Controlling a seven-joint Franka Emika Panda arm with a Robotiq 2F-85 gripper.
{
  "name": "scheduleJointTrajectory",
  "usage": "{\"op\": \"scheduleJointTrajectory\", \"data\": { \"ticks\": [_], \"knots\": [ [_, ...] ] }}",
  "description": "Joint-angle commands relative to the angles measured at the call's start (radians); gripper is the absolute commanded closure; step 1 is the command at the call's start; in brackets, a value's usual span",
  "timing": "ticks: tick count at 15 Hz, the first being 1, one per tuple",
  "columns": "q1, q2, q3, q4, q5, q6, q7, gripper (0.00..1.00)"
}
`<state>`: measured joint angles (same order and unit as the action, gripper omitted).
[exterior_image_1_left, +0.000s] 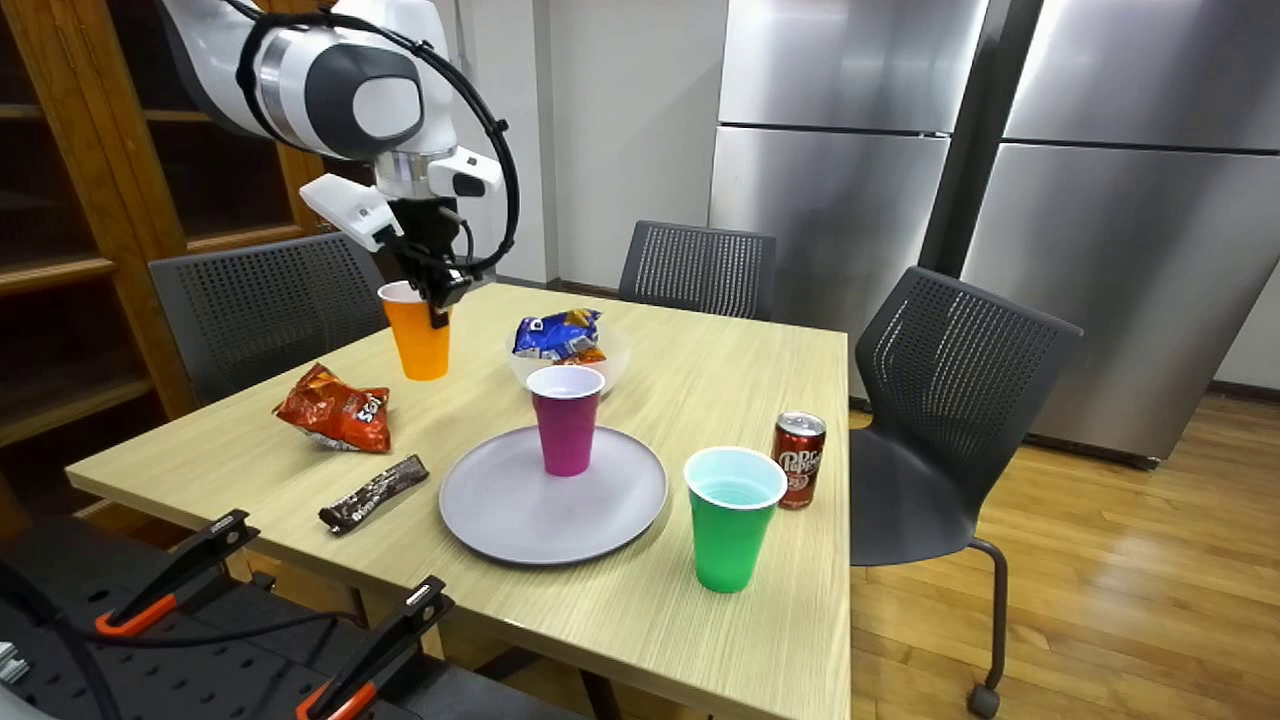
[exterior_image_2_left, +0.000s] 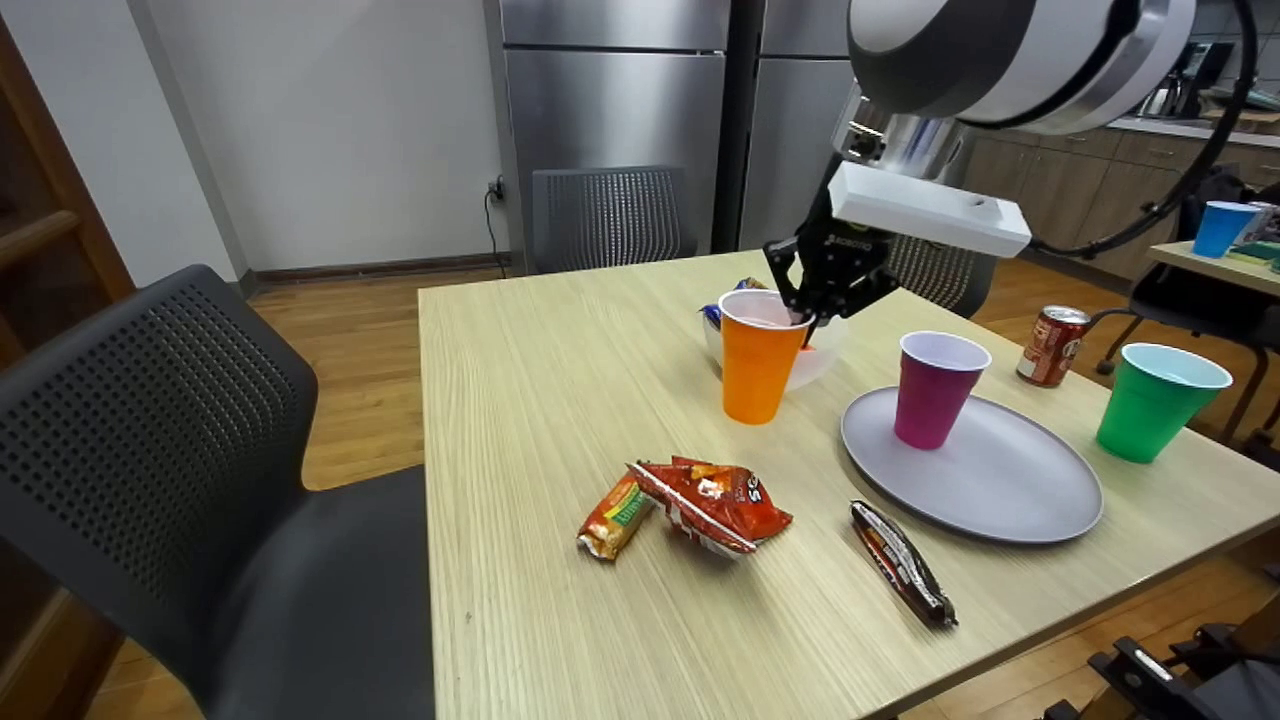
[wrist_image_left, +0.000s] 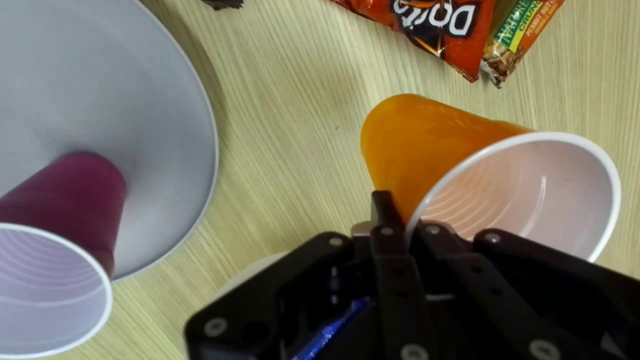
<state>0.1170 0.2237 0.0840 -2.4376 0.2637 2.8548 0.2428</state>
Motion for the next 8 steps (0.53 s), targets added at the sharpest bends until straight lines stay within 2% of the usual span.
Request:
{"op": "scheduleJointTrajectory", "data": {
  "ticks": [1, 8],
  "knots": [
    [-0.044, -0.079, 0.026, -0.09, 0.049, 0.014, -0.064, 0.99],
    [-0.076, -0.134, 0.018, -0.178, 0.123, 0.033, -0.107, 0.99]
  ]
}}
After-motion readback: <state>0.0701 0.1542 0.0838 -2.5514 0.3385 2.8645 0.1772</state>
